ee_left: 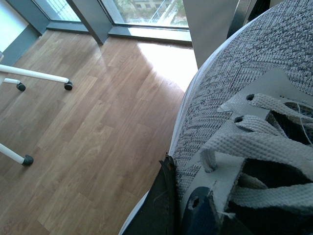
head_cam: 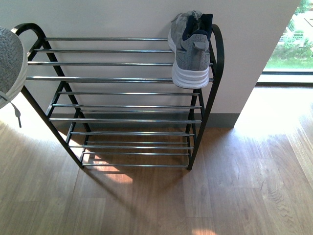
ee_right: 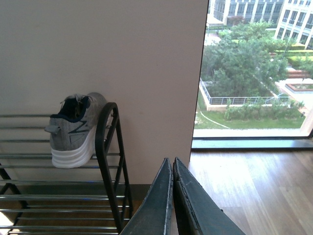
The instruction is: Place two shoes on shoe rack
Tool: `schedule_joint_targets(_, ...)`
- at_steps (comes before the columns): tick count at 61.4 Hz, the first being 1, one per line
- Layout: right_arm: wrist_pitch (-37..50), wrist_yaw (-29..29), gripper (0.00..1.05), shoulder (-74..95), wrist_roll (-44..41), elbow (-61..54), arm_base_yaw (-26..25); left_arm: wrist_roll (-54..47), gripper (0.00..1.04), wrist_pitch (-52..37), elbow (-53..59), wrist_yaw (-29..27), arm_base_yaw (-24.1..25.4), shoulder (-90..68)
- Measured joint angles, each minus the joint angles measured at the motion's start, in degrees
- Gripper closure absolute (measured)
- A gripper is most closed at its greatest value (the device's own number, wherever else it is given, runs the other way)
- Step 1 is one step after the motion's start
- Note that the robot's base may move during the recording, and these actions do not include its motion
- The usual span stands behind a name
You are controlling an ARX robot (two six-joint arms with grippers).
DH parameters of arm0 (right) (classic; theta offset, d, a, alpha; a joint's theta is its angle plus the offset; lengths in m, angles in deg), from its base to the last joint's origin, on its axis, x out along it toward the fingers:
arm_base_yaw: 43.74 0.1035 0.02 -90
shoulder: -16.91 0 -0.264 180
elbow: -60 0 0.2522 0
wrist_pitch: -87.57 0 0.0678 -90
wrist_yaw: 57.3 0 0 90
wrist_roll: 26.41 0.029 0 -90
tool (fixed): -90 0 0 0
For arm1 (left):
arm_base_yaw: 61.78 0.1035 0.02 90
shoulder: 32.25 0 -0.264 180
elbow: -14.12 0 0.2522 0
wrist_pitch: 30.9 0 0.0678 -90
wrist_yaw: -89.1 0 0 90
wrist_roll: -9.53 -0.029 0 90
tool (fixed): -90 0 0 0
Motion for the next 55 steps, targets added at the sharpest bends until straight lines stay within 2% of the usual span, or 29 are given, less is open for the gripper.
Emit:
schedule_joint_targets(16, -4.3, 0.0, 1.03, -4.3, 0.0, 0.0, 0.0, 0.0, 1.03, 0.0, 0.0, 0.0, 0.0, 0.0)
schedule_joint_targets(23, -13.6, 0.0, 1.03, -11.9, 0.0, 0.0, 0.0, 0.0, 1.03, 0.0, 0.0, 0.0, 0.0, 0.0)
schedule_joint_targets(34, -14.4, 0.0, 1.02, -14.0, 0.0, 0.0, 0.0, 0.0, 1.03, 0.0, 0.0, 0.0, 0.0, 0.0)
schedule_joint_targets(39, -14.4, 0.1, 0.87, -14.0, -0.1, 0.0, 0.0, 0.0, 1.03, 0.0, 0.0, 0.0, 0.0, 0.0)
schedule_joint_targets(43, -14.4, 0.0, 0.69, -14.0, -0.1, 0.0, 0.0, 0.0, 1.03, 0.0, 0.0, 0.0, 0.0, 0.0)
schedule_joint_targets(55, -14.5, 0.1, 0.38, -14.1, -0.1, 0.0, 0.0, 0.0, 1.03, 0.0, 0.0, -0.1, 0.1, 0.0)
